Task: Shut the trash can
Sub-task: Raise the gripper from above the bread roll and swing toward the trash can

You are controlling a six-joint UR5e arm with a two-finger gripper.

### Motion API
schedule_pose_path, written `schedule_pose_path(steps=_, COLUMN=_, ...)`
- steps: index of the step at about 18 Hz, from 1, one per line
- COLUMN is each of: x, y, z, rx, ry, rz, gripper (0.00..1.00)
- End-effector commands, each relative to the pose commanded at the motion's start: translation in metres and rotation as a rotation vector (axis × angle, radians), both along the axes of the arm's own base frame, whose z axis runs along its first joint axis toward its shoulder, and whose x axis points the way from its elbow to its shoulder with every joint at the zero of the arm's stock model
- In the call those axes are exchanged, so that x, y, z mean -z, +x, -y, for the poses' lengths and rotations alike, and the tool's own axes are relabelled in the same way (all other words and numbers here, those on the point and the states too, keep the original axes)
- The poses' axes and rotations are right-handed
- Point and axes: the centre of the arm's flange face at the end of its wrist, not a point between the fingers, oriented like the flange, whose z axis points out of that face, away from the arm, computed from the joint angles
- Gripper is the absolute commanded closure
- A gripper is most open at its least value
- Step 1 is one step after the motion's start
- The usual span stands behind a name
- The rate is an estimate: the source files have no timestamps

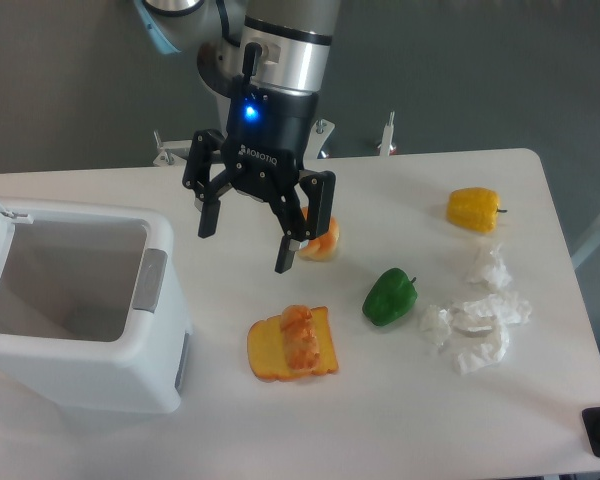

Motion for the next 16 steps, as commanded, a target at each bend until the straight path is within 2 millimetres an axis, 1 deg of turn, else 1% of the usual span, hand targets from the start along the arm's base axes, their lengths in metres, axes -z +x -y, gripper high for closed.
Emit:
schedule_pose_path(steps=6, x=-0.003, y=0.002, z=-0.002, rx=0.012, ry=0.007, rz=-0.009, gripper=0.0)
schedule_pose_path(steps=9, x=-0.001, y=0.004, z=-0.006, rx=0.065, ry=0.083, rz=0.047, gripper=0.0)
schedule_pose_path(steps=10, x=0.0, y=0.002, z=-0.005, rx=0.077, ry=0.112, rz=0.081, gripper=0.0)
schedule_pose_path(steps=11, x=0.001, y=-0.007, z=0.002, rx=0.076, ry=0.135, rz=0.105, gripper=0.0)
schedule_pose_path(steps=13, x=-0.001, y=-0.012, z=0.007, rx=0.088, ry=0.178, rz=0.146, gripper=0.0)
schedule_pose_path(steps=14, x=-0.004, y=-0.012, z=0.008, rx=0.085, ry=0.188, rz=0.159, gripper=0.0)
schedule_pose_path(steps=15, x=-0.005, y=-0.007, z=0.008, rx=0.079, ry=0.183, rz=0.161, gripper=0.0)
schedule_pose_path(steps=16, x=-0.011, y=0.0, z=0.012, rx=0.067, ry=0.177, rz=0.152, gripper=0.0)
